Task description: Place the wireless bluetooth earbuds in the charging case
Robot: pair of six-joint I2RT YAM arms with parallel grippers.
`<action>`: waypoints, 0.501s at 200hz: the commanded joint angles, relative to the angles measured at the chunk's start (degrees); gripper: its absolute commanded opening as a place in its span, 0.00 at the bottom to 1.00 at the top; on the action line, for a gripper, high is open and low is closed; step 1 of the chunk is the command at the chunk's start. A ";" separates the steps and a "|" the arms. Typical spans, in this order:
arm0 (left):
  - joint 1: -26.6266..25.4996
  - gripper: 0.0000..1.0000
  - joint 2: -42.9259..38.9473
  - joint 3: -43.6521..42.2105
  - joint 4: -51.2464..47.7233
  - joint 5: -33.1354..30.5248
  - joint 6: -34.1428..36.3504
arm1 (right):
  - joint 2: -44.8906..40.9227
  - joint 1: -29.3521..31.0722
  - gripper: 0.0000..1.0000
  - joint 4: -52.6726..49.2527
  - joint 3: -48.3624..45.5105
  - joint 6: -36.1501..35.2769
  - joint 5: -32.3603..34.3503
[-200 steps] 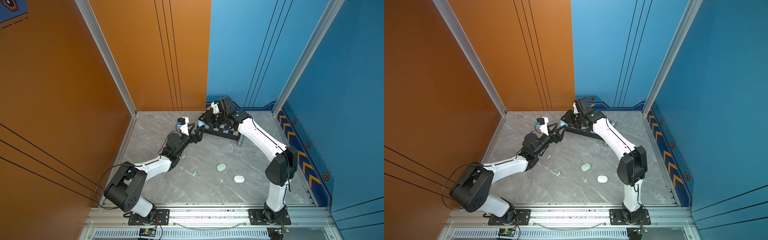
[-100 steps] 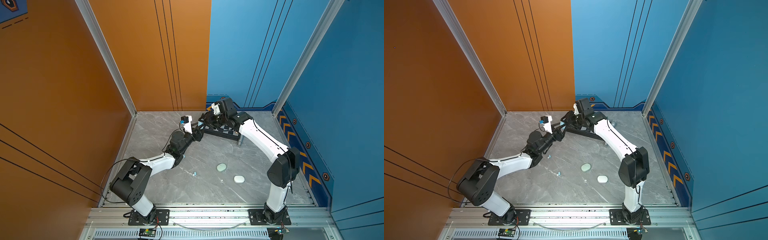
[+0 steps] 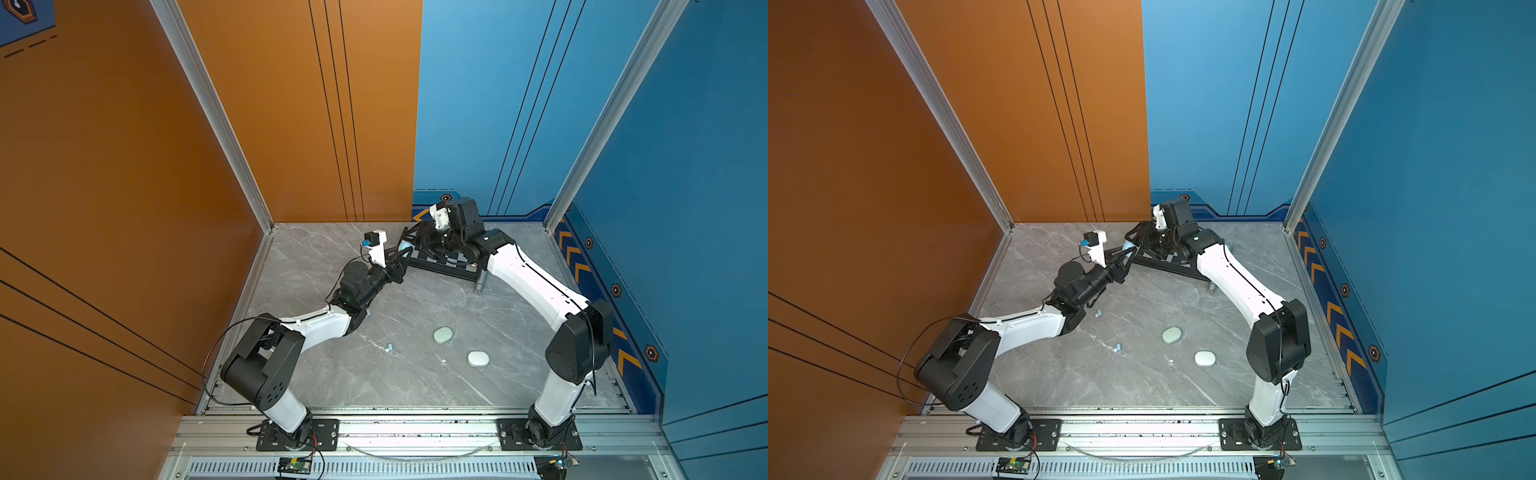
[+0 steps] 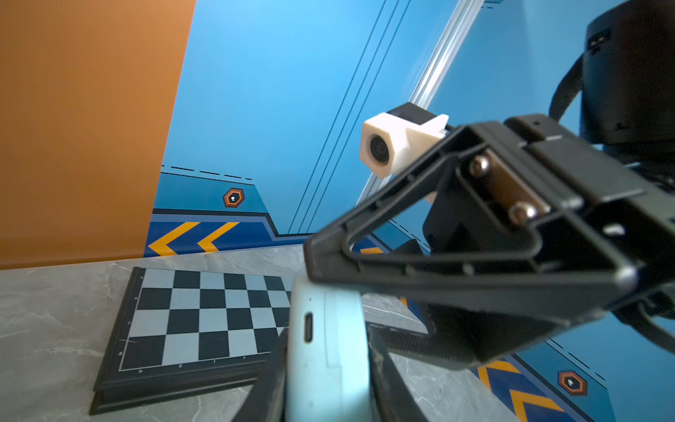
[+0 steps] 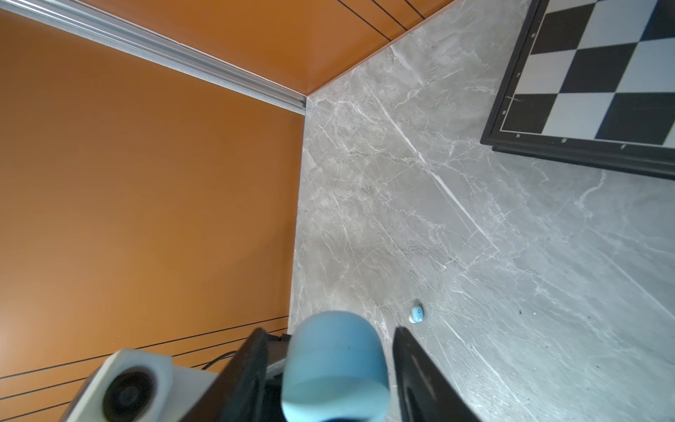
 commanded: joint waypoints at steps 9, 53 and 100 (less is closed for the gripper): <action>2.30 0.08 -2.50 0.17 -4.46 11.58 1.94 | -8.58 -3.29 0.69 0.74 -4.29 -13.54 -5.35; 5.01 0.07 -11.13 -0.48 -26.20 23.14 11.65 | -21.58 -7.07 1.00 -7.52 -14.69 -45.39 -0.43; 6.80 0.06 -18.18 4.16 -50.84 35.11 20.85 | -32.43 -9.75 1.00 -9.58 -23.37 -62.91 1.52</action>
